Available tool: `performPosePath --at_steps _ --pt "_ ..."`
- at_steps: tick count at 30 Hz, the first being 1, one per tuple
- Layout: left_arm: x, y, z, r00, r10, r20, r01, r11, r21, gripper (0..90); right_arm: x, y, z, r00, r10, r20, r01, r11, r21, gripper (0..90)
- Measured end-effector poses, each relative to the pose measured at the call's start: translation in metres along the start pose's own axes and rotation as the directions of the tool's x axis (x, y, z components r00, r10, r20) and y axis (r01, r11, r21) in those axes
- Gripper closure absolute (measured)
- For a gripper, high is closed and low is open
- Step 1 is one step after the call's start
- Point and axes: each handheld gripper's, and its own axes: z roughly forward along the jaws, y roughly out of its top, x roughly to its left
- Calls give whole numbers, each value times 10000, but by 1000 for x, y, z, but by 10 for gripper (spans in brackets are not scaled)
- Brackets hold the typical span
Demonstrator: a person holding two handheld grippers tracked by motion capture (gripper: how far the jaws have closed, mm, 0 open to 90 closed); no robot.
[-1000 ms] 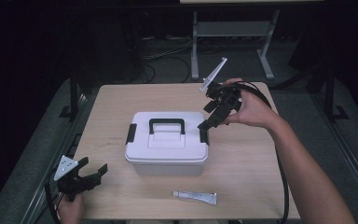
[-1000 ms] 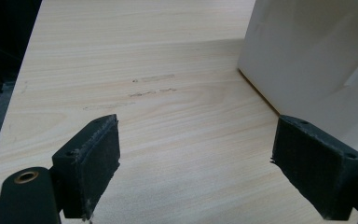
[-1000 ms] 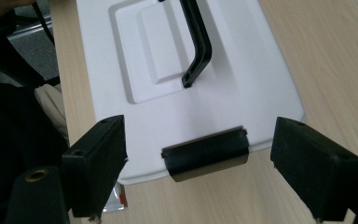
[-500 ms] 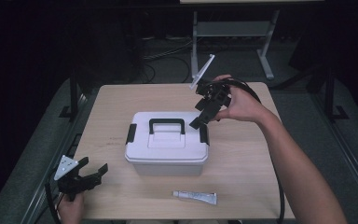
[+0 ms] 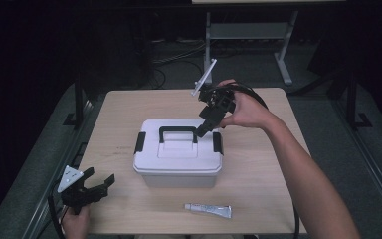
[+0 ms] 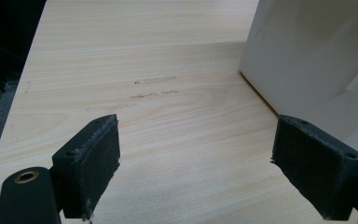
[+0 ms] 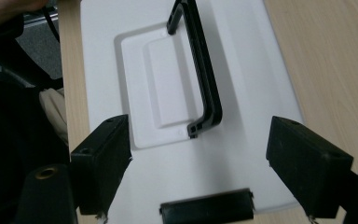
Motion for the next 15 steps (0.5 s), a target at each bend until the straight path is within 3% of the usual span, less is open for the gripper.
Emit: performPosePath --at_steps 7,15 --pt "0 0 -2 10000 -27 13 27 10000 -75 140 1 13 10 9993 -380 58 378 9990 252 260" --pt "1 0 -2 10000 -54 4 54 9999 -90 140 -2 21 20 9991 -376 -206 383 9986 374 301"
